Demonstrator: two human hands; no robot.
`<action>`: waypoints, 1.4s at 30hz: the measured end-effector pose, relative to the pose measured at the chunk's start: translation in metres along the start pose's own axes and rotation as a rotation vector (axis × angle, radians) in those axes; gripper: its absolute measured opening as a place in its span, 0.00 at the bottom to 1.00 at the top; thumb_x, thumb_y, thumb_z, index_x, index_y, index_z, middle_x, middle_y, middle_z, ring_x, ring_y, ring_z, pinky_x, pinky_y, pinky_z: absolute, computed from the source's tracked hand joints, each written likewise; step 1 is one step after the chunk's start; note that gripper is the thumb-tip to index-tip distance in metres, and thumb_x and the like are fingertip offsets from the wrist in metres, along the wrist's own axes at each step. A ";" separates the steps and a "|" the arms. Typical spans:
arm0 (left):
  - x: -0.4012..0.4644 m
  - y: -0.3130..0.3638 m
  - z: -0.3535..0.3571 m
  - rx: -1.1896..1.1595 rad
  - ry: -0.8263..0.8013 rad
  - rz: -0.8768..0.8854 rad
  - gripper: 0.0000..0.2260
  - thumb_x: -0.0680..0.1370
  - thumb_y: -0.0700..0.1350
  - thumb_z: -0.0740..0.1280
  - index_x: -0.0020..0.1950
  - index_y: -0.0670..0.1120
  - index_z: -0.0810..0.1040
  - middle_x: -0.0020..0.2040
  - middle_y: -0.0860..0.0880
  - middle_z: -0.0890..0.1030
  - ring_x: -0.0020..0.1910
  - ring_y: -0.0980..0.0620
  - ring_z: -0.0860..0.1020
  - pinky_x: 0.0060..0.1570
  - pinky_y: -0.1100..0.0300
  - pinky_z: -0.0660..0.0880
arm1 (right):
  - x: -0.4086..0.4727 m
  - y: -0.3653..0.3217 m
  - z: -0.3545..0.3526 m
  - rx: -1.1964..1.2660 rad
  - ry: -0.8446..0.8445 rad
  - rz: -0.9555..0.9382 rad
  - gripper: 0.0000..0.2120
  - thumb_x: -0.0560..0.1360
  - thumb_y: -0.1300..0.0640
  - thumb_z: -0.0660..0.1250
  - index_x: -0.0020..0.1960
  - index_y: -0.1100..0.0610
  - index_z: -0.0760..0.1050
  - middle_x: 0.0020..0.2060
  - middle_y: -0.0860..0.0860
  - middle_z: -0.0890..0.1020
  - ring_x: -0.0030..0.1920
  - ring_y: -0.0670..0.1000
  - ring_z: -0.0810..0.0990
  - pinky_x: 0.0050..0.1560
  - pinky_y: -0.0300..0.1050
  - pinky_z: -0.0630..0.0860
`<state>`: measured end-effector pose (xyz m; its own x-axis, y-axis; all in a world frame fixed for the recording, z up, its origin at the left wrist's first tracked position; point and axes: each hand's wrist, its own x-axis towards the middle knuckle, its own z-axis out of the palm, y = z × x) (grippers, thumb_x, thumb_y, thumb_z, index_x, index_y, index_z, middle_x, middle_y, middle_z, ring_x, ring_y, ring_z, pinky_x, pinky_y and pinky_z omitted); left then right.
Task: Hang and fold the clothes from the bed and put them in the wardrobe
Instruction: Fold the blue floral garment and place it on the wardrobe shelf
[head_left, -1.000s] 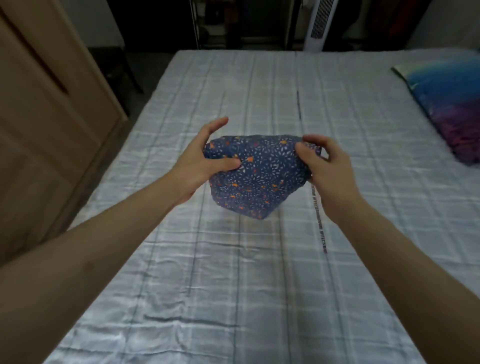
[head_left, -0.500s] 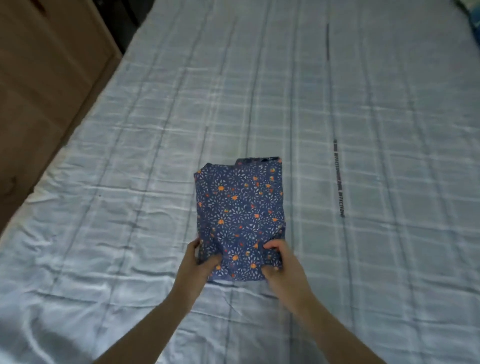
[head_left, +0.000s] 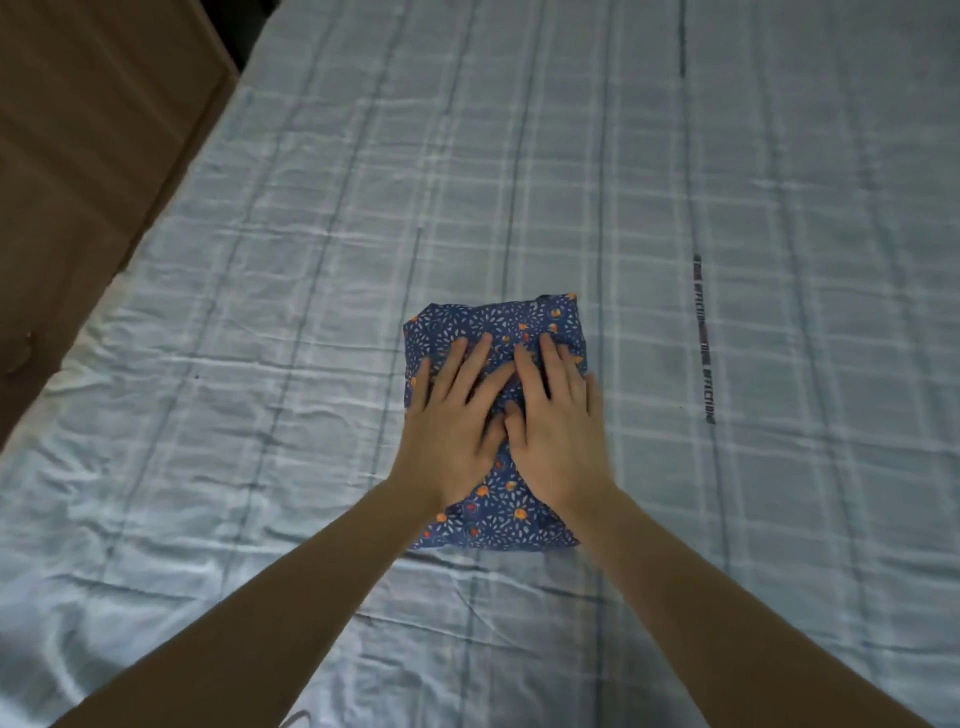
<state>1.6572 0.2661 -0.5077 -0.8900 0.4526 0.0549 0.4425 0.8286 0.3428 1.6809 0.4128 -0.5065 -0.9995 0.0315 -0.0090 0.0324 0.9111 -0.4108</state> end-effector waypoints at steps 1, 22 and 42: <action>0.006 -0.006 0.007 0.033 -0.061 -0.051 0.27 0.80 0.58 0.52 0.78 0.54 0.55 0.80 0.52 0.50 0.79 0.51 0.44 0.75 0.42 0.42 | 0.004 0.007 0.009 -0.015 -0.049 0.035 0.30 0.77 0.45 0.46 0.78 0.50 0.53 0.78 0.53 0.53 0.78 0.55 0.51 0.74 0.63 0.53; 0.024 -0.034 0.059 0.048 -0.128 -0.103 0.29 0.79 0.62 0.48 0.79 0.56 0.52 0.80 0.54 0.52 0.78 0.54 0.45 0.74 0.45 0.38 | 0.025 0.027 0.051 -0.065 -0.196 0.132 0.29 0.81 0.45 0.48 0.79 0.46 0.40 0.79 0.49 0.43 0.78 0.51 0.42 0.76 0.60 0.44; -0.070 -0.003 0.011 0.400 -0.269 0.163 0.30 0.60 0.50 0.77 0.59 0.44 0.73 0.49 0.46 0.76 0.42 0.45 0.76 0.44 0.52 0.73 | -0.077 0.007 0.011 -0.349 -0.319 -0.196 0.41 0.54 0.54 0.78 0.65 0.60 0.71 0.61 0.57 0.76 0.57 0.59 0.77 0.55 0.55 0.77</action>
<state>1.7191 0.2357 -0.5224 -0.7697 0.6115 -0.1835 0.6272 0.7779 -0.0388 1.7579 0.4120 -0.5191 -0.9368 -0.2314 -0.2624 -0.2108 0.9719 -0.1045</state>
